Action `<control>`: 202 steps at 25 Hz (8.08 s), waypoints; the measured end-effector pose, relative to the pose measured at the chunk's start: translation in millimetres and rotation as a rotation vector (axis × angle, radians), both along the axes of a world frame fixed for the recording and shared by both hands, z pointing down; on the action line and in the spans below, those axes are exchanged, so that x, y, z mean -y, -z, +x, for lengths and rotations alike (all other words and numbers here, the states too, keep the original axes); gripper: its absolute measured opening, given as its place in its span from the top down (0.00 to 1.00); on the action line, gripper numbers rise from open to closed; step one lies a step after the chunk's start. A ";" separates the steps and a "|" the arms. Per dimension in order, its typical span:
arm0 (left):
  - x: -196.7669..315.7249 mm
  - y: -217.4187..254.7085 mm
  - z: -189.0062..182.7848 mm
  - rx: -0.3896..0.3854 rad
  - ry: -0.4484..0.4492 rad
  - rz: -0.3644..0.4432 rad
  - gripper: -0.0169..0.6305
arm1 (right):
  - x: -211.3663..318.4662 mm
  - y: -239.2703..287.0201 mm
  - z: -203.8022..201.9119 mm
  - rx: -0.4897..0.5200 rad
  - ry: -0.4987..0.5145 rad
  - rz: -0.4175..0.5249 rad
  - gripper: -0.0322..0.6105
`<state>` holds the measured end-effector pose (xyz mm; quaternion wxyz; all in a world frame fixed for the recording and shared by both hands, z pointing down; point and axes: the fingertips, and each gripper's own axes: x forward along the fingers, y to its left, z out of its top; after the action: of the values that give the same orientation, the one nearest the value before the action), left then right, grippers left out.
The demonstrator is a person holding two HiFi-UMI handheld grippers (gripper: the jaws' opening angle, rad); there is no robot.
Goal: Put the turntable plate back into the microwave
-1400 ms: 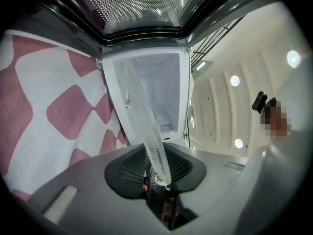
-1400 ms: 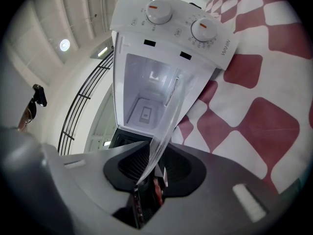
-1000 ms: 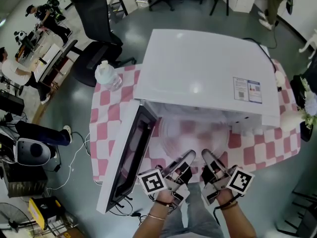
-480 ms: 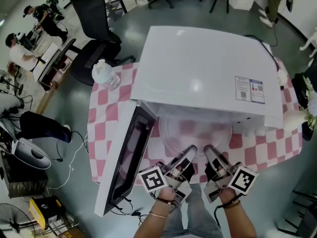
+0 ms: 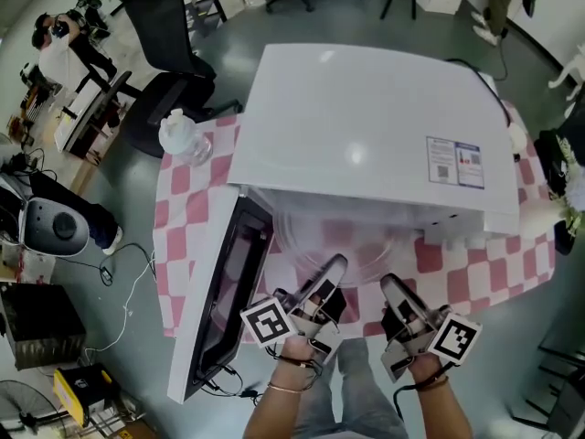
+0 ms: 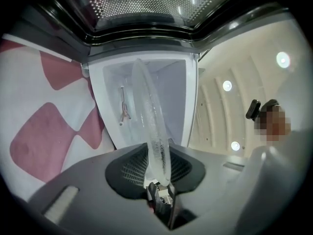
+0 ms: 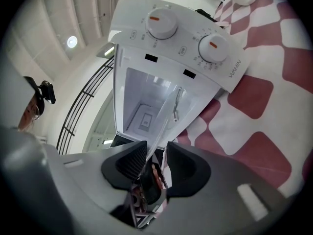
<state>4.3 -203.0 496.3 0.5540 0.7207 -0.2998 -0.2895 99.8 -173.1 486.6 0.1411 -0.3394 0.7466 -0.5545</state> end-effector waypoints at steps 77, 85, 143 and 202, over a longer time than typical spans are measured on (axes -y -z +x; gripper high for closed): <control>114.4 -12.4 25.6 0.023 0.058 -0.005 0.86 | -5.5 -58.3 88.4 -0.732 -0.115 -0.036 0.94; 124.4 -14.0 25.3 0.030 0.065 -0.009 0.86 | -1.4 -61.3 90.4 -0.719 -0.115 -0.045 0.94; 141.5 -30.5 26.8 0.146 0.102 -0.265 0.93 | 10.1 -63.2 94.5 -0.677 -0.119 -0.075 0.94; 119.3 -33.7 41.8 0.685 -0.084 -0.197 0.34 | -26.4 -42.4 95.3 -0.664 -0.153 -0.056 0.94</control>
<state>46.1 -322.3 530.0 0.4995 0.7308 -0.4646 0.0223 195.2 -146.7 529.0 -0.0779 -0.5600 0.7087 -0.4219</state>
